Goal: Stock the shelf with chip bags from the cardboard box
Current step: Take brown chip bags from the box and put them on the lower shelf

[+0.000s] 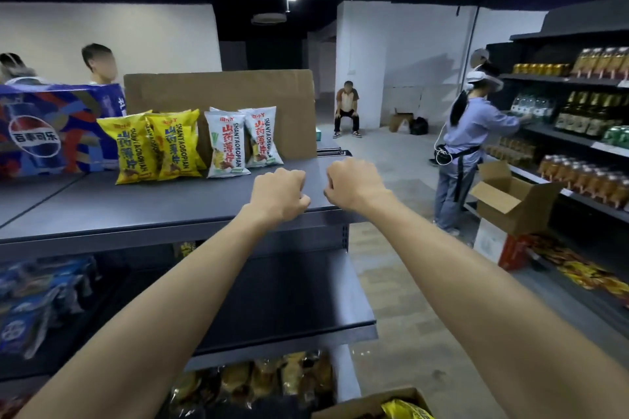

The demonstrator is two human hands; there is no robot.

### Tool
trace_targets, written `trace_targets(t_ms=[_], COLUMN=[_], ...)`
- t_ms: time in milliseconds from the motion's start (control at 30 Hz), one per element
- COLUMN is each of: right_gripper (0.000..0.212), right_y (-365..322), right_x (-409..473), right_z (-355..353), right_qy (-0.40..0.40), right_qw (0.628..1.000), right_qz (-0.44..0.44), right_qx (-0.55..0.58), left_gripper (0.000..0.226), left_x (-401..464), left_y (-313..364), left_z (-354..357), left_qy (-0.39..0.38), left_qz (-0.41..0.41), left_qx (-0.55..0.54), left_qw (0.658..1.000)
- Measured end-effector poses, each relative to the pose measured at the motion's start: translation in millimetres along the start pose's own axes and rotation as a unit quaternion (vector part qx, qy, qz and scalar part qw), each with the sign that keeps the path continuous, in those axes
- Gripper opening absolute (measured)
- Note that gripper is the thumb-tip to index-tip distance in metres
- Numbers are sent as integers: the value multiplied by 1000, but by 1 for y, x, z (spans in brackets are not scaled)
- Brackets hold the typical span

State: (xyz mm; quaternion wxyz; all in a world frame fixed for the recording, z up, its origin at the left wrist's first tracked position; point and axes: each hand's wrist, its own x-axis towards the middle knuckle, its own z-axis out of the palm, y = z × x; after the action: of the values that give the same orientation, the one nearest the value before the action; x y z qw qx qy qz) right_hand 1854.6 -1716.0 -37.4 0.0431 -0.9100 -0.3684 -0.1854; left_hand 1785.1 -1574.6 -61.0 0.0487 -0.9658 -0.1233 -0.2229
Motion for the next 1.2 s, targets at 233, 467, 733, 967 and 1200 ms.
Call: trace_targets(t_ms=[233,467,733,967,1200], right_gripper=[26,29,32,31,25], right_y=[62,106,110,89,53], right_x=[-58,-130,-234,-314,-366], right_z=[-2,53,155,241,317], right_qy=[-33,-96,-211,-329,-376], right_qw=[997,985,948,893,836], right_qz=[61,144,236,292,351], right_qx=[-32,-11,37,94,190], left_gripper=[15,20,26,37,33], left_x=[2,-35,-126,-224,-288], left_y=[93,165,201,191,156], left_z=[9,68,189,278,338], left_qy=[-8,-65,-228,-331,-427], left_qz=[82,191,228,238,191], left_qx=[-17,-31,-68,-73,-120], left_qw=[996,979,944,910,875])
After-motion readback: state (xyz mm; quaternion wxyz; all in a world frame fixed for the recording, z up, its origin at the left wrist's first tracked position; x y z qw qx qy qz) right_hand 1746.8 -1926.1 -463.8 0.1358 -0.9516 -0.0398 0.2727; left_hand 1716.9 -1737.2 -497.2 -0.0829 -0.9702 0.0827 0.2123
